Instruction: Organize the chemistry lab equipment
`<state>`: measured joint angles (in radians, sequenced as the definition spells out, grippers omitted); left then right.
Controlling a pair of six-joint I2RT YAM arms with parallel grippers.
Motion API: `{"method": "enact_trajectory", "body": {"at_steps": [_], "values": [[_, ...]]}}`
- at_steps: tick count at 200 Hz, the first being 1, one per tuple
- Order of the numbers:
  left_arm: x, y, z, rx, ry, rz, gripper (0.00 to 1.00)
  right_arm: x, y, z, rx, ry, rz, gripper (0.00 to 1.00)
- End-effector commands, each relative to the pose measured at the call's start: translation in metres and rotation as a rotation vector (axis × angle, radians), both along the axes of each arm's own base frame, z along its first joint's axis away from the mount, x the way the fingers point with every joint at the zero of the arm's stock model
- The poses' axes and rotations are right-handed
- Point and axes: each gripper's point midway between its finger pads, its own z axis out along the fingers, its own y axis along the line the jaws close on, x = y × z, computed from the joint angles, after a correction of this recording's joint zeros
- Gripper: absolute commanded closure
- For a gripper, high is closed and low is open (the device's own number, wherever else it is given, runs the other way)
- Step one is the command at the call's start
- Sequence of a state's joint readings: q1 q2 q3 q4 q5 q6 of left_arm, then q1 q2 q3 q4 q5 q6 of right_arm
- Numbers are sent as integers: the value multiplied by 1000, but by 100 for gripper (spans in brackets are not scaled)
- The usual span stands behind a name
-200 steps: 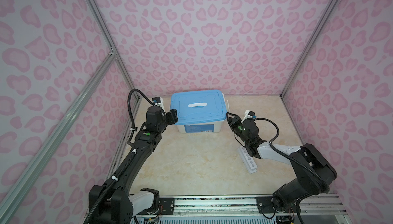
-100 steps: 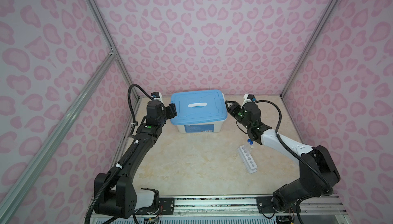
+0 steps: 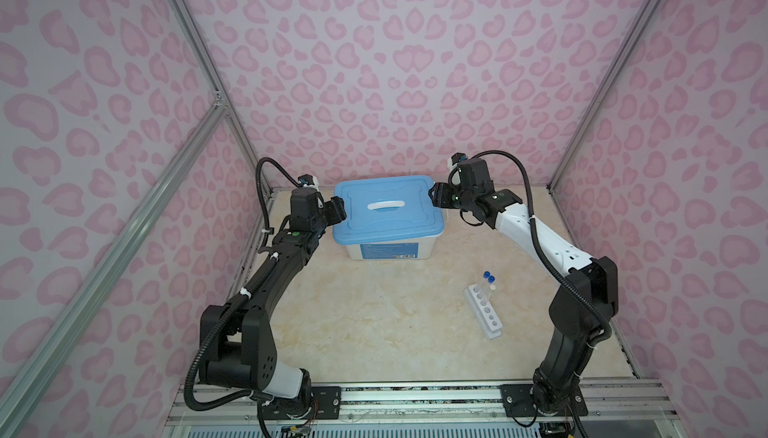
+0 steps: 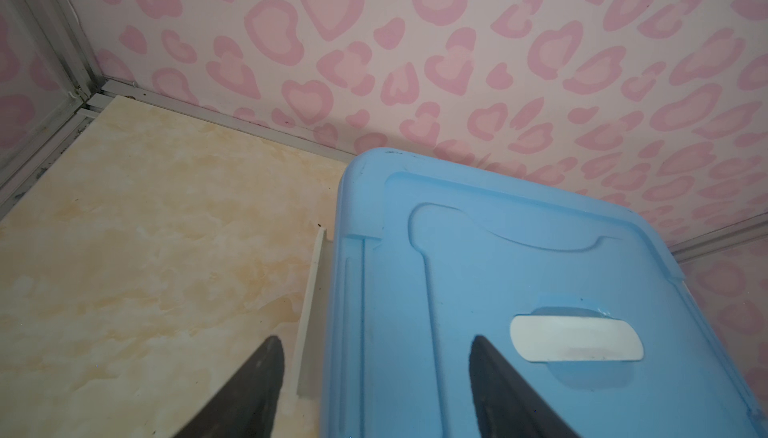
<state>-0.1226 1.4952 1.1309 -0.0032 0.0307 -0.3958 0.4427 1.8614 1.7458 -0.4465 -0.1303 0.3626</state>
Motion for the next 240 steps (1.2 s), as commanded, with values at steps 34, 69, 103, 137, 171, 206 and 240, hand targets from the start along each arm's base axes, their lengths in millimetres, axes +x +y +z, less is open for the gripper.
{"method": "enact_trajectory", "body": {"at_steps": [34,69,103,137,171,206,240], "values": [[11,2,1,-11,-6,-19,27,-3,-6,-33,-194,106,89,35],[18,-1,-9,-10,12,-34,29,2,-4,-42,-215,120,99,37],[25,-5,-10,-13,17,-53,29,6,-5,-47,-228,127,93,38],[33,-9,-12,-25,18,-71,30,10,-6,-53,-223,136,66,39],[39,-12,-16,-30,23,-82,30,13,-7,-57,-195,147,26,47],[41,-14,-24,-39,36,-96,30,13,-9,-59,-163,170,-15,52],[43,-16,-22,-36,31,-103,30,10,-13,-68,-160,199,-39,54]]}}
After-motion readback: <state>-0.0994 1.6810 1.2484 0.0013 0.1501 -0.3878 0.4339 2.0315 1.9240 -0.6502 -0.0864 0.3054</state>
